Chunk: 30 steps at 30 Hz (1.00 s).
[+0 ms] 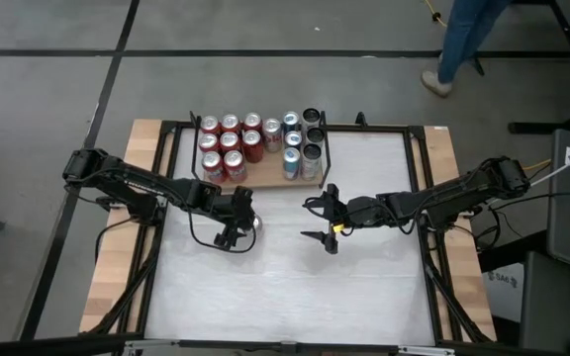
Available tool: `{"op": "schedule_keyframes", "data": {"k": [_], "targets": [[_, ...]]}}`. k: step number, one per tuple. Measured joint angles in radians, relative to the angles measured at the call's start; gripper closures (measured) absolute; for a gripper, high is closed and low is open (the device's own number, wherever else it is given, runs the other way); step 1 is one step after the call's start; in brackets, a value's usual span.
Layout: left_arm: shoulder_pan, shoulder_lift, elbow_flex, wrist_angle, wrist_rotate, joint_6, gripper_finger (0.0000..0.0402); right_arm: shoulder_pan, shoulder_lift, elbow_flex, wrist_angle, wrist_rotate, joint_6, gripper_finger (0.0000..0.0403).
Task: Place canned beverage on shelf
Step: Put the red silver soda can on the shelf aligned with the other red silver soda can
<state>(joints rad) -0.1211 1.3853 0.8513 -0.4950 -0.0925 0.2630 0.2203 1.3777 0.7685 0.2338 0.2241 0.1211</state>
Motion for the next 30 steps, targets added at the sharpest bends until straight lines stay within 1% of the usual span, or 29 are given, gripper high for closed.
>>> {"op": "schedule_keyframes", "data": {"k": [5, 13, 16, 23, 30], "targets": [[0.0, 0.0, 0.0, 0.0, 0.0, 0.0, 0.0078, 0.0, 0.0, 0.0, 0.0, 0.0, 0.0, 0.0045], [-0.001, 0.0, 0.0, 0.002, 0.0, 0.0, 0.0025, 0.0, 0.0, 0.0, -0.001, 0.0, 0.0, 0.0045], [0.0, 0.0, 0.0, 0.003, 0.0, -0.018, 0.0014, 0.0, 0.0, 0.0, -0.001, 0.0, 0.0, 0.0045], [0.0, 0.0, 0.0, 0.003, 0.0, -0.205, 0.0011, 0.0, 0.0, 0.0, -0.001, 0.0, 0.0, 0.0045], [0.0, 0.0, 0.0, 0.033, 0.0, -0.456, 0.0011, 0.0, 0.0, 0.0, -0.008, -0.001, 0.0, 0.0045]]}}
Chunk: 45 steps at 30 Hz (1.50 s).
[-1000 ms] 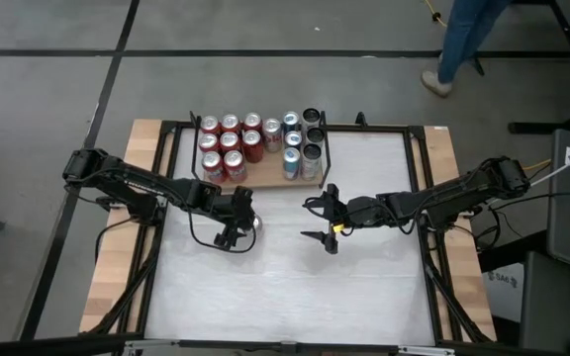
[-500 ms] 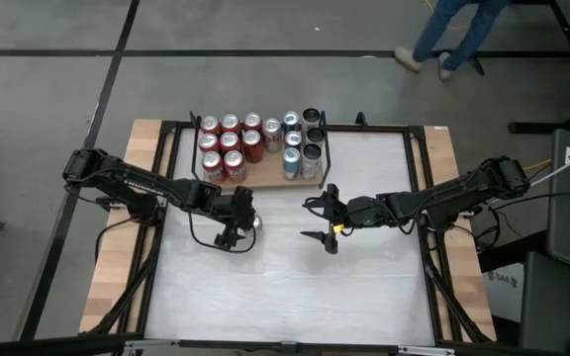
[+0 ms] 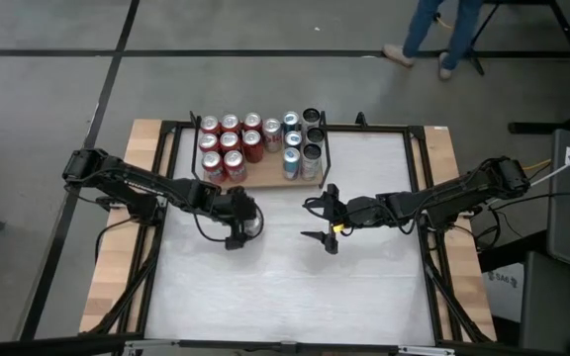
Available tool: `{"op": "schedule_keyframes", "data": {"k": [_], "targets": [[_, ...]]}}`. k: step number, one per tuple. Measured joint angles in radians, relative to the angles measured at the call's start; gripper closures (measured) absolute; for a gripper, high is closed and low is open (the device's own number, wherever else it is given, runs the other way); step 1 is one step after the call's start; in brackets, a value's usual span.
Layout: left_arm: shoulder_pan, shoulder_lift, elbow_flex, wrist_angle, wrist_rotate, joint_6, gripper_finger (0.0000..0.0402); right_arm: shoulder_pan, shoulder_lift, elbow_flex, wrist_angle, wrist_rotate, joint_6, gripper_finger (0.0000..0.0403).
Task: Place canned beverage on shelf
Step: Put the red silver soda can on the shelf aligned with the other red silver soda can
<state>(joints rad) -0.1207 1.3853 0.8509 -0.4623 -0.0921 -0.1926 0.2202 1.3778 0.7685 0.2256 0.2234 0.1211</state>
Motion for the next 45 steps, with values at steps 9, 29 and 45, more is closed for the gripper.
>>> {"op": "schedule_keyframes", "data": {"k": [9, 29, 45], "targets": [[0.0, 0.0, 0.0, 0.009, 0.0, -0.318, 0.0011, 0.0, 0.0, 0.0, -0.034, 0.0, 0.0, 0.0045], [0.0, 0.0, -0.001, 0.039, 0.0, -0.564, 0.0013, 0.0, 0.0, 0.0, -0.051, 0.0, 0.0, 0.0045], [-0.018, 0.0, -0.001, 0.036, -0.068, -0.567, 0.0026, 0.0, 0.0, 0.0, -0.05, 0.0, 0.0, 0.0045]]}}
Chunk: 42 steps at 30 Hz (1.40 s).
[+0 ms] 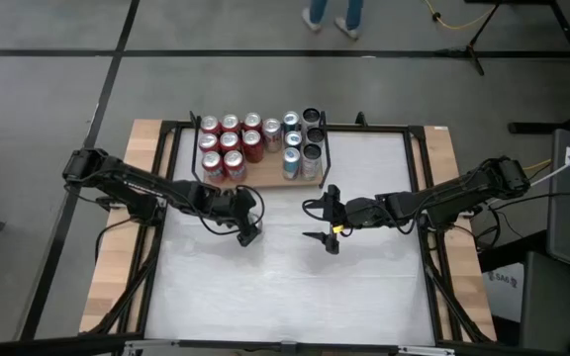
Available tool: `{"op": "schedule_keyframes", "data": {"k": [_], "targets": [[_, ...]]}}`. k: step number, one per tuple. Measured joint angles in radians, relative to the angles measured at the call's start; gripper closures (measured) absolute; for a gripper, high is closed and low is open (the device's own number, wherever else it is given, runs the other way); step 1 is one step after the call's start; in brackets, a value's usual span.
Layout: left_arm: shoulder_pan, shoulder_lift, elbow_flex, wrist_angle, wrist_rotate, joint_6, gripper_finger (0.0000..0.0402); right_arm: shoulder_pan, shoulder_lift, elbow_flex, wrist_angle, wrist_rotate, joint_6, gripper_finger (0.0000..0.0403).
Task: Place canned beverage on shelf
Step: Put the red silver soda can on the shelf aligned with the other red silver soda can
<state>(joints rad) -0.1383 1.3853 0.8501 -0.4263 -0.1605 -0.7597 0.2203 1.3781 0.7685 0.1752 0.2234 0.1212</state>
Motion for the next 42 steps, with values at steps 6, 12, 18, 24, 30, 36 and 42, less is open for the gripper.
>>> {"op": "schedule_keyframes", "data": {"k": [6, 12, 18, 24, 30, 36, 42], "targets": [[-0.029, 0.0, 0.0, 0.001, -0.042, 0.002, 0.0059, 0.0, 0.0, 0.0, 0.0, 0.0, 0.0, 0.0045], [-0.052, 0.0, 0.0, 0.001, -0.064, 0.01, 0.0093, 0.0, 0.0, 0.0, 0.0, 0.0, 0.0, 0.0045], [-0.06, 0.0, 0.0, 0.005, -0.063, 0.074, 0.0111, 0.0, 0.0, 0.0, 0.0, 0.0, 0.0, 0.0045], [-0.059, 0.0, 0.0, 0.033, -0.04, 0.164, 0.0113, 0.0, 0.0, 0.0, 0.0, 0.0, 0.0, 0.0045], [-0.059, 0.002, -0.001, 0.108, 0.043, 0.271, 0.0114, 0.0, 0.0, 0.0, 0.0, 0.0, 0.0, 0.0045], [-0.059, 0.002, -0.001, 0.141, 0.109, 0.366, 0.0114, 0.0, 0.0, 0.0, 0.0, 0.0, 0.0, 0.0045], [-0.05, 0.001, -0.001, 0.156, 0.13, 0.429, 0.0113, 0.0, 0.0, 0.0, 0.0, 0.0, 0.0, 0.0045]]}}
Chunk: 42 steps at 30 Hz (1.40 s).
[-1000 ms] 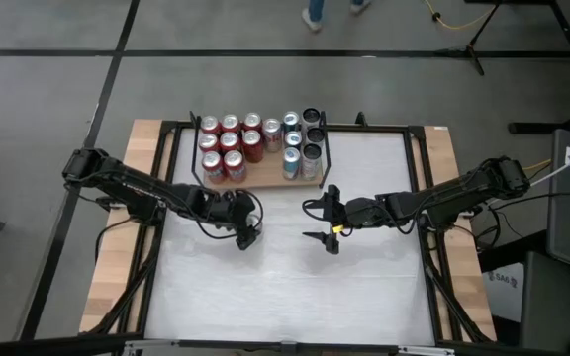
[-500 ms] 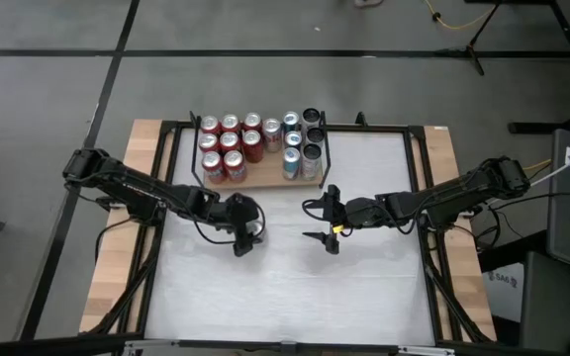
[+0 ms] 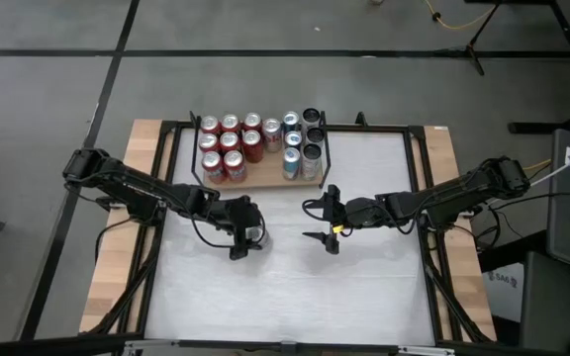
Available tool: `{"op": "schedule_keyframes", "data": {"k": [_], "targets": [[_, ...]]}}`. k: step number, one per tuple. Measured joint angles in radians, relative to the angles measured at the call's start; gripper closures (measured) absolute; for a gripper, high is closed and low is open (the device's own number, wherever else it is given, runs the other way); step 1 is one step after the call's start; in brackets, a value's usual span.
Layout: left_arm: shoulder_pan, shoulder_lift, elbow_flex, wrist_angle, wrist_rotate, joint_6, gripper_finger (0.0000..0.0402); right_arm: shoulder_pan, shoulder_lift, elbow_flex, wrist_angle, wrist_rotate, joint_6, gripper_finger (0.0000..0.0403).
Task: Place canned beverage on shelf
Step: Put the red silver soda can on the shelf aligned with the other red silver soda can
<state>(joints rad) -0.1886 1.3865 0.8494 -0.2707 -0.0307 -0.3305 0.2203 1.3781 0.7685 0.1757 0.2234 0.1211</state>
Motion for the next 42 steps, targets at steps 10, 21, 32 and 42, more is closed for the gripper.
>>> {"op": "schedule_keyframes", "data": {"k": [10, 21, 32, 42], "targets": [[0.12, 0.0, 0.0, 0.005, 0.125, 0.066, 0.0112, 0.0, 0.0, 0.0, 0.0, 0.0, 0.0, 0.0045], [0.289, 0.0, 0.0, 0.017, 0.243, 0.191, 0.0111, 0.0, 0.0, 0.0, 0.0, 0.0, 0.0, 0.0045], [0.441, -0.001, 0.105, -0.017, 0.342, 0.321, 0.0111, 0.0, 0.0, 0.0, 0.0, 0.0, 0.0, 0.0045], [0.568, -0.002, 0.274, -0.22, 0.353, 0.474, 0.0111, 0.0, 0.0, 0.0, 0.0, 0.0, 0.0, 0.0045]]}}
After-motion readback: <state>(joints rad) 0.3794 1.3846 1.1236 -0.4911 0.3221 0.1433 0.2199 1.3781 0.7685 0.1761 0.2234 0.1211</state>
